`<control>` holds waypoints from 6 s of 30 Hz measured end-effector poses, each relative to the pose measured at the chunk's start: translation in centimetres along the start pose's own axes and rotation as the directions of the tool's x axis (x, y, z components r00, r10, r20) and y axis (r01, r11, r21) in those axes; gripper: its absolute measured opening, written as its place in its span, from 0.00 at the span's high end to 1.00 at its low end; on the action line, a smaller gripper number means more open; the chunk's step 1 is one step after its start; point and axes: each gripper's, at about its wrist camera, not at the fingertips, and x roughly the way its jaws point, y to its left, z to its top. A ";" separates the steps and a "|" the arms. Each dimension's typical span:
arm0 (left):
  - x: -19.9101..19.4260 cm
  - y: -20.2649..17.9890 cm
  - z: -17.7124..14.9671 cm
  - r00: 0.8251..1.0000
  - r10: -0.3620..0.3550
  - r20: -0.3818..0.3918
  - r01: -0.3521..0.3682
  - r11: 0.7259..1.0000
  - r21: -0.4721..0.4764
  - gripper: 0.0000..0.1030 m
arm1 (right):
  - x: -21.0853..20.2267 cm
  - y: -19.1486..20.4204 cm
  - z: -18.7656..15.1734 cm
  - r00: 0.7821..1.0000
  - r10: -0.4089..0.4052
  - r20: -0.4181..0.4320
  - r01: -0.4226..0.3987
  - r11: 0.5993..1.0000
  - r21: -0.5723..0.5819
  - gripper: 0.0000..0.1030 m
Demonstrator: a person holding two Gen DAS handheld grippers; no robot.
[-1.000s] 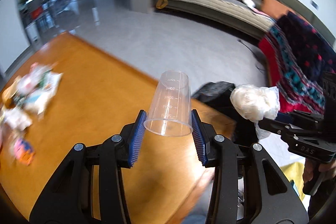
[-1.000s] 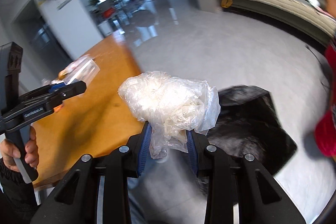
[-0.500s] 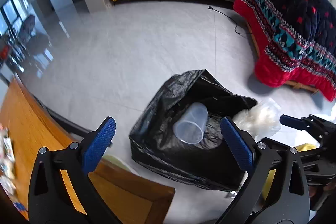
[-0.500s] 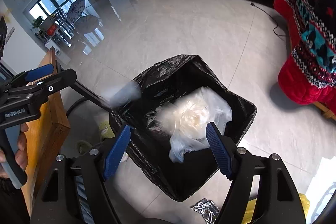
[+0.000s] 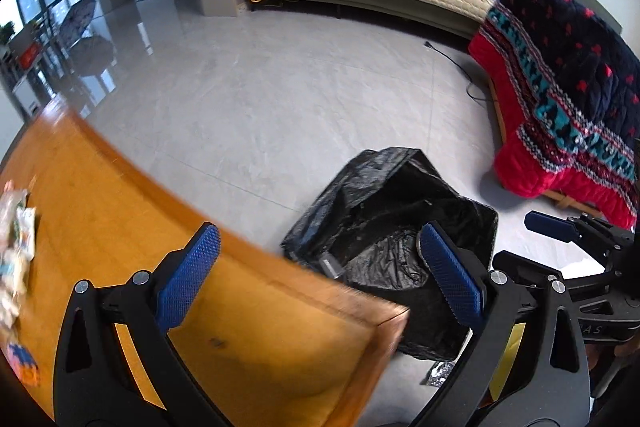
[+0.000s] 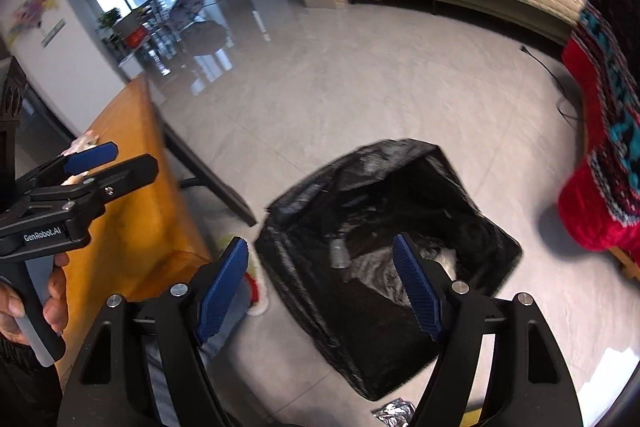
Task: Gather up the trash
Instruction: 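Carry both held items over the black trash bag and open both tools, then move both open tools back over the table, then grasp the letter A foam cube with the right tool while the left tool grasps the bagged bread loaf, then carry the cube and bread bag over the black trash bag and release both, then move both open tools back over the table, then grasp the white glove with the left tool while the right tool grasps the clear bag with blue item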
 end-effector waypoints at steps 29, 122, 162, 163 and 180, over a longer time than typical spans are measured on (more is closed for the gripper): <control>-15.6 28.5 -17.6 0.896 0.443 -0.037 -0.362 0.679 -0.638 0.06 | 6.7 39.6 -1.7 0.866 0.402 -0.297 -0.499 0.682 -0.535 0.27; 0.5 -5.3 -1.3 0.976 -0.217 -0.012 0.215 0.973 -0.088 0.27 | -2.2 -1.8 -2.4 0.999 -0.006 0.037 0.003 0.997 0.080 0.59; -8.8 17.3 -8.4 0.974 0.205 0.098 -0.127 0.848 -0.515 0.06 | 2.0 20.3 2.1 0.972 0.232 -0.039 -0.232 0.912 -0.339 0.22; -9.2 18.7 -9.2 0.973 0.211 0.091 -0.128 0.829 -0.545 0.06 | 2.3 21.4 2.1 0.968 0.247 -0.052 -0.249 0.902 -0.352 0.22; -9.6 33.7 -16.1 0.907 0.389 -0.160 -0.393 0.650 -0.650 0.09 | 7.2 32.7 2.6 0.924 0.335 -0.184 -0.382 0.789 -0.482 0.22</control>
